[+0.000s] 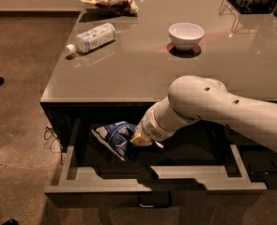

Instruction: Place blue chip bag into top drawer

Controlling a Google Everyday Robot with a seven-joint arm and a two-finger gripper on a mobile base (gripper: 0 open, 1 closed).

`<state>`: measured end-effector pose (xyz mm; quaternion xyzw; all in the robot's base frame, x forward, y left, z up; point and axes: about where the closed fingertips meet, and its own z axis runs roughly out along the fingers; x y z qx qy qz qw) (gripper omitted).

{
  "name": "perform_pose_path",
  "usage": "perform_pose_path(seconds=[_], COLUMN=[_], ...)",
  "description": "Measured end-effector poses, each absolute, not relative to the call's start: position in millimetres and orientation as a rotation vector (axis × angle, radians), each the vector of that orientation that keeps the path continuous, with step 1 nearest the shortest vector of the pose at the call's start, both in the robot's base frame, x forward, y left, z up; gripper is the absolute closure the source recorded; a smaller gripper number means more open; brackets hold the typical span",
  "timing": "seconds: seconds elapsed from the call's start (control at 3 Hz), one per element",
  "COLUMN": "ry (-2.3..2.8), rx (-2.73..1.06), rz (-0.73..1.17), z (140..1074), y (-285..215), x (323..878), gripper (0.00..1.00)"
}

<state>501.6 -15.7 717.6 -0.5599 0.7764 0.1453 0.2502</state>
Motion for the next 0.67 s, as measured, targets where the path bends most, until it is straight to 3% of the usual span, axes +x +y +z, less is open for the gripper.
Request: perform_pose_path(seconds=[0.33, 0.67], ry=[2.102, 2.089], rx=[-1.551, -1.573], rz=[0.364, 0.357], z=[720.1, 722.6], y=[-5.7, 1.4], x=[507.8, 510.4], gripper=[0.27, 0.04])
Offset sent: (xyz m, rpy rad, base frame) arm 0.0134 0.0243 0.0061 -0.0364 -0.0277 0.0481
